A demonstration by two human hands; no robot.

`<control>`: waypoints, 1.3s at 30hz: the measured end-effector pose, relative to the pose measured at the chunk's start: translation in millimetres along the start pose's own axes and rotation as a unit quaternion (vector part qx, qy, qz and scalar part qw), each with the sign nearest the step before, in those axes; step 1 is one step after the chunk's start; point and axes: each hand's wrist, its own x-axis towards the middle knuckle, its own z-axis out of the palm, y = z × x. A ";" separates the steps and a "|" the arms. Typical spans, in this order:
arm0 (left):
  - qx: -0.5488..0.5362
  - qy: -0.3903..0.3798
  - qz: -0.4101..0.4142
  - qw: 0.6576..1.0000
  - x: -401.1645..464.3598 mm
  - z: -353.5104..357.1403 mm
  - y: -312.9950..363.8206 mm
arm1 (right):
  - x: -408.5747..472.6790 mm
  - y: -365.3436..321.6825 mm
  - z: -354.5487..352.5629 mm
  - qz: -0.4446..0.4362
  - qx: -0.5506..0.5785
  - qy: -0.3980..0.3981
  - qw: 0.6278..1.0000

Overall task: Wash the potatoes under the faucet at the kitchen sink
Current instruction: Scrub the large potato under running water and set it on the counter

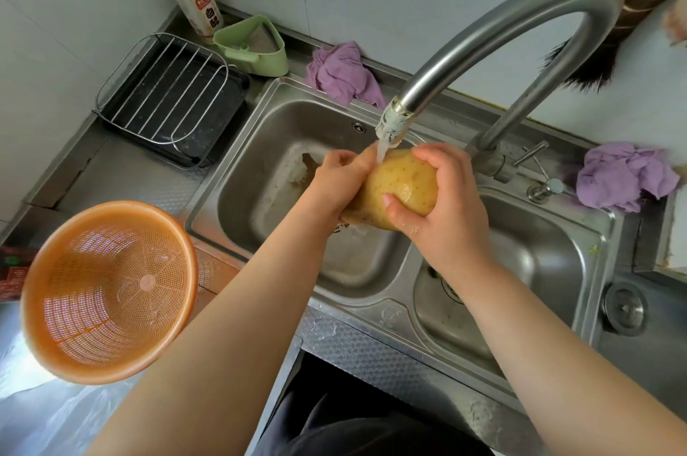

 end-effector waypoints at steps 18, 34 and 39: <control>0.022 0.008 0.093 0.995 -2.2 -1.8 1.7 | -4.7 0.0 -3.8 0.078 0.090 0.049 0.992; -0.104 0.026 0.143 0.984 -12.6 9.8 -7.5 | 4.4 5.6 -8.2 0.333 0.261 0.094 0.901; -0.108 0.133 0.144 0.975 -11.3 17.9 -4.6 | 2.9 9.1 -4.8 0.344 0.263 0.080 0.898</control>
